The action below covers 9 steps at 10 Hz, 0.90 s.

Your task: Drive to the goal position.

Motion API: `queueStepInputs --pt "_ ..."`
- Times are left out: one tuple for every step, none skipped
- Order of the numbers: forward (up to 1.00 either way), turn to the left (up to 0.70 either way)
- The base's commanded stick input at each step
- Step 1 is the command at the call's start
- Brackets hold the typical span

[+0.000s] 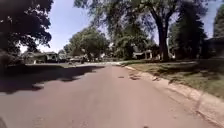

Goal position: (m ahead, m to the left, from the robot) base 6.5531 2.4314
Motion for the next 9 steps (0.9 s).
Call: queueStepInputs --pt "0.5 0.0" --pt "0.5 0.0" --pt "0.5 0.0" --pt "0.5 0.0" --pt "0.5 0.0" --pt "0.5 0.0" --pt "0.5 0.0" --pt "0.5 0.0" --pt "0.5 0.0"
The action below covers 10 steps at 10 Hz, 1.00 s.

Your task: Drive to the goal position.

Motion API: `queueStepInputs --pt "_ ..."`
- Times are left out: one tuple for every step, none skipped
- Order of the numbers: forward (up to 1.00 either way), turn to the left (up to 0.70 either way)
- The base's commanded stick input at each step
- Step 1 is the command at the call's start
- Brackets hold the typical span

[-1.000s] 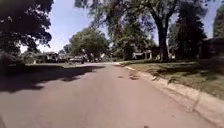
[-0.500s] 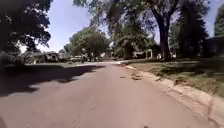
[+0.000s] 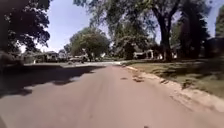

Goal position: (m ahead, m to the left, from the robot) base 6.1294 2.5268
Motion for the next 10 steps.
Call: queueStepInputs --pt "0.5 0.0" --pt "0.5 0.0" --pt "0.5 0.0" --pt "0.5 0.0" --pt "0.5 0.0" --pt "0.5 0.0" --pt "0.5 0.0" --pt "0.5 0.0" --pt "0.5 0.0" --pt "0.5 0.0"
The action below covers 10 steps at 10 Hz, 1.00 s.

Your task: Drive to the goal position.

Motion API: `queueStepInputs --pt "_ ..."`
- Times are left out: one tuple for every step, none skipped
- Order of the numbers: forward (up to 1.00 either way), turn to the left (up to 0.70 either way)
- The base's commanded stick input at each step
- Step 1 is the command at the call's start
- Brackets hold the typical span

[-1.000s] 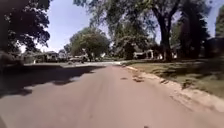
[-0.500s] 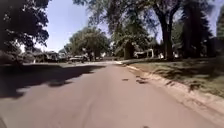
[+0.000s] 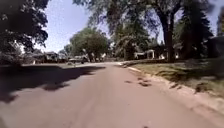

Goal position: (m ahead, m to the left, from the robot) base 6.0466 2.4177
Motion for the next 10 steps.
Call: queueStepInputs --pt "0.5 0.0" --pt "0.5 0.0" --pt "0.5 0.0" --pt "0.5 0.0" --pt "0.5 0.0" --pt "0.5 0.0" --pt "0.5 0.0" --pt "0.5 0.0" --pt "0.5 0.0" --pt "0.5 0.0"
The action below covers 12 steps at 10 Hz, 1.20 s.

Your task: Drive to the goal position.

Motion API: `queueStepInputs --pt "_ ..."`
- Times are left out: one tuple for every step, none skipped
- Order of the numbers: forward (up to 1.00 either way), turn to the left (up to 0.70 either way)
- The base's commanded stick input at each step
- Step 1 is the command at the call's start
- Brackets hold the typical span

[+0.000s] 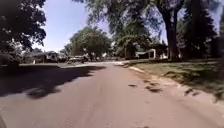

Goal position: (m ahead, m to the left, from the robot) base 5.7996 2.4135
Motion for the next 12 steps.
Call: queueStepInputs --pt "0.5 0.0" --pt "0.5 0.0" --pt "0.5 0.0" --pt "0.5 0.0" --pt "0.5 0.0" --pt "0.5 0.0" --pt "0.5 0.0" --pt "0.5 0.0" --pt "0.5 0.0" --pt "0.5 0.0" --pt "0.5 0.0" --pt "0.5 0.0"
